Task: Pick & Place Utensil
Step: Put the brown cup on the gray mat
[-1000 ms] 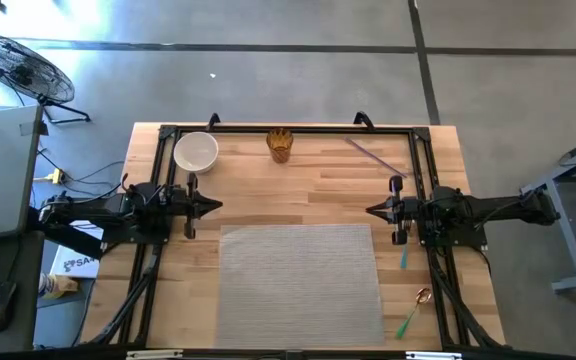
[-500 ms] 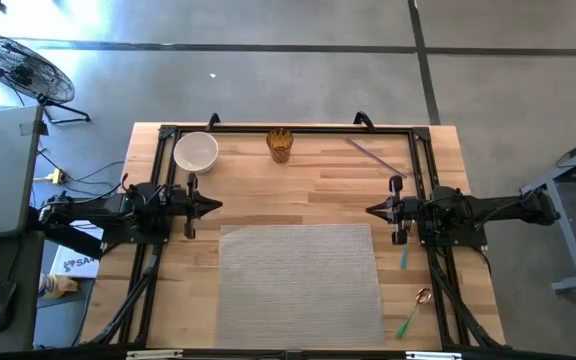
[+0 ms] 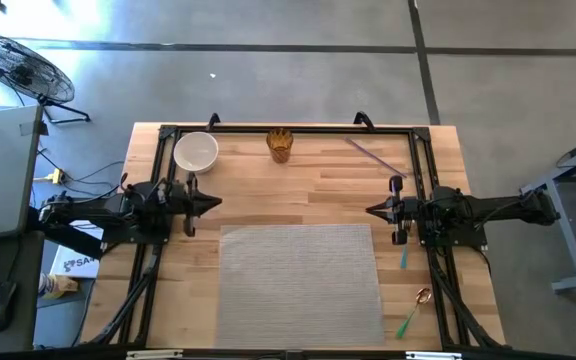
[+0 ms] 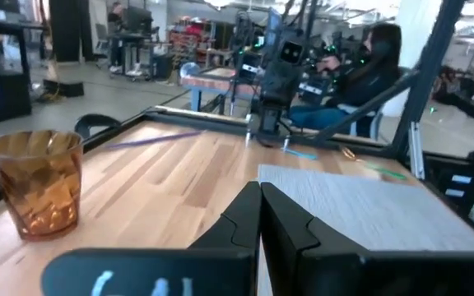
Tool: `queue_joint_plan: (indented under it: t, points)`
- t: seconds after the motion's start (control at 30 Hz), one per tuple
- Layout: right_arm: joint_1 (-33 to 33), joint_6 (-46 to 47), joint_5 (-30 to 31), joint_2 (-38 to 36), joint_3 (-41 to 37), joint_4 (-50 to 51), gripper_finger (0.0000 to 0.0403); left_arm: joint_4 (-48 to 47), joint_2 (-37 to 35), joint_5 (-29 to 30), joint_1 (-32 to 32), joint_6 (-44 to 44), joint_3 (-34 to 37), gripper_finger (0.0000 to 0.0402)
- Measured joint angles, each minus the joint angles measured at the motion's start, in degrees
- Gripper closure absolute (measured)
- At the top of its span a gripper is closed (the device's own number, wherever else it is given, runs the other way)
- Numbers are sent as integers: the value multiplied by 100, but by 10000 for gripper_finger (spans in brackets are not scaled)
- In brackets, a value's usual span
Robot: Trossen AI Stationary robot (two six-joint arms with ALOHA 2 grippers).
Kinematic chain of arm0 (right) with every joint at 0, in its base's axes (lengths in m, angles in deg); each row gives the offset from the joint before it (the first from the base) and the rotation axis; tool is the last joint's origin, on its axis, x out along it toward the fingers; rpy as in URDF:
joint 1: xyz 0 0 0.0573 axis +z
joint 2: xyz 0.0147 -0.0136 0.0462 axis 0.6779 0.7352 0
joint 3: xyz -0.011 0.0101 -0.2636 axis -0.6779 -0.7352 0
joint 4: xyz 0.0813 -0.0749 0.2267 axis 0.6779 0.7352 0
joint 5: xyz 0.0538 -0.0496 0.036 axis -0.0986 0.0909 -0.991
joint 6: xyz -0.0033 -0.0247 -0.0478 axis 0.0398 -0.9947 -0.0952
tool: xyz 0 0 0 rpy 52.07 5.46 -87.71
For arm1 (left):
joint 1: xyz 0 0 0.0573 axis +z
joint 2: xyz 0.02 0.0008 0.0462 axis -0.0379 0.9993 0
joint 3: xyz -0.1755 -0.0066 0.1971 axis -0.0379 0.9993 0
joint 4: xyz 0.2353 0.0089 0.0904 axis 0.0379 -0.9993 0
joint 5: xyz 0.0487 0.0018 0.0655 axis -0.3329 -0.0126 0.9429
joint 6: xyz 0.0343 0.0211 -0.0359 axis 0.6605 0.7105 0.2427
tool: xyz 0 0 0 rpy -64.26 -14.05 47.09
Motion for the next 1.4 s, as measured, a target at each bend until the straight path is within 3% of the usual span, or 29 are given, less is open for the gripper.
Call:
queue_joint_plan:
  t: [0.3, 0.63, 0.83, 1.03, 1.23, 1.4]
  points:
    - [-1, 1, 1, 1, -1, -1, 391, 242, 0, 127, 0, -276, 0, 400]
    - [1, 0, -1, -1, 0, -1, 391, 1318, 333, 381, 0, -263, 66, 400]
    - [0, 0, 0, 0, 0, -1, 391, 2345, 1436, 549, 0, -276, 68, 400]
    - [1, 0, -1, 0, 1, -1, 391, 3416, 2976, 1156, 0, -373, -28, 400]
    - [1, 1, 0, 0, 0, -1, 391, 3543, 4329, 1827, 0, -470, -613, 400]
    - [0, 1, 0, -1, 1, 1, 391, 3510, 5187, 1845, 0, -468, -1048, 400]
